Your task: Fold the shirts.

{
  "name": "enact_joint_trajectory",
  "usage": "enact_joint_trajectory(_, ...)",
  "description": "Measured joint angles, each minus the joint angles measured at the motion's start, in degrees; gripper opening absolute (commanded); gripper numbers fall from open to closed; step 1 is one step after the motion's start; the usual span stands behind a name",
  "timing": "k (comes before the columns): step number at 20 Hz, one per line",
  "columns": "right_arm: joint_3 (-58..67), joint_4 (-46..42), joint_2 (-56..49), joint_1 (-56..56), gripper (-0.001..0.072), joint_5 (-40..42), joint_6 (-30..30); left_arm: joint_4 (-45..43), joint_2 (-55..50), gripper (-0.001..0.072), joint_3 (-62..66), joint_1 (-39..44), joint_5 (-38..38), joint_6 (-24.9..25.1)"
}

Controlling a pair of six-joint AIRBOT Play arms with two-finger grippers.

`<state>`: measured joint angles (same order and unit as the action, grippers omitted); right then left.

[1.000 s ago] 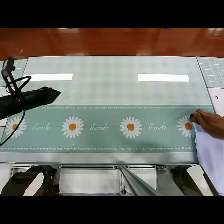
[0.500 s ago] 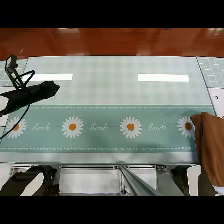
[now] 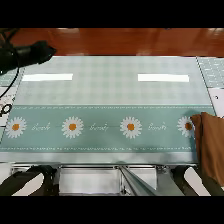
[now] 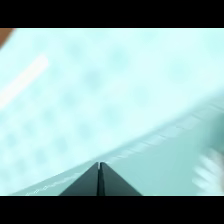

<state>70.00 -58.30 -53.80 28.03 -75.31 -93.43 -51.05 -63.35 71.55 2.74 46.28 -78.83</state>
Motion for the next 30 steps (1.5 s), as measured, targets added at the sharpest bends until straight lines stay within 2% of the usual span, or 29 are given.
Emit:
enact_joint_trajectory(2,2.8,-4.4,-6.4,-16.9,0.002,5.2,-0.1,-2.2,-3.0,0.0015,3.9,3.3,5.0,-0.5)
enact_joint_trajectory(4,4.3,-12.5,-13.6,-29.4,0.0021,6.1,-2.7,-9.3,-6.2,0.0016,5.2,6.3,11.0,-4.7)
enact_joint_trajectory(6,5.1,-19.7,-20.2,-36.5,0.0021,3.7,-6.3,-17.2,-9.0,0.0016,5.9,7.7,16.5,-9.3)
enact_joint_trajectory(8,5.6,-22.9,-24.0,-40.1,0.0021,1.7,-8.3,-21.4,-10.8,0.0016,6.2,8.3,20.8,-12.0)
enact_joint_trajectory(11,5.9,-25.9,-26.5,-42.4,0.0021,0.3,-9.7,-24.7,-12.1,0.0016,6.4,9.0,24.8,-14.1)
enact_joint_trajectory(17,6.0,-27.8,-27.8,-43.7,0.0021,-0.7,-10.6,-26.8,-12.8,0.0016,6.4,9.4,29.8,-15.3)
enact_joint_trajectory(30,6.0,-28.3,-28.0,-43.9,0.0021,-0.9,-10.8,-27.4,-12.9,0.0016,6.4,9.4,31.1,-15.6)
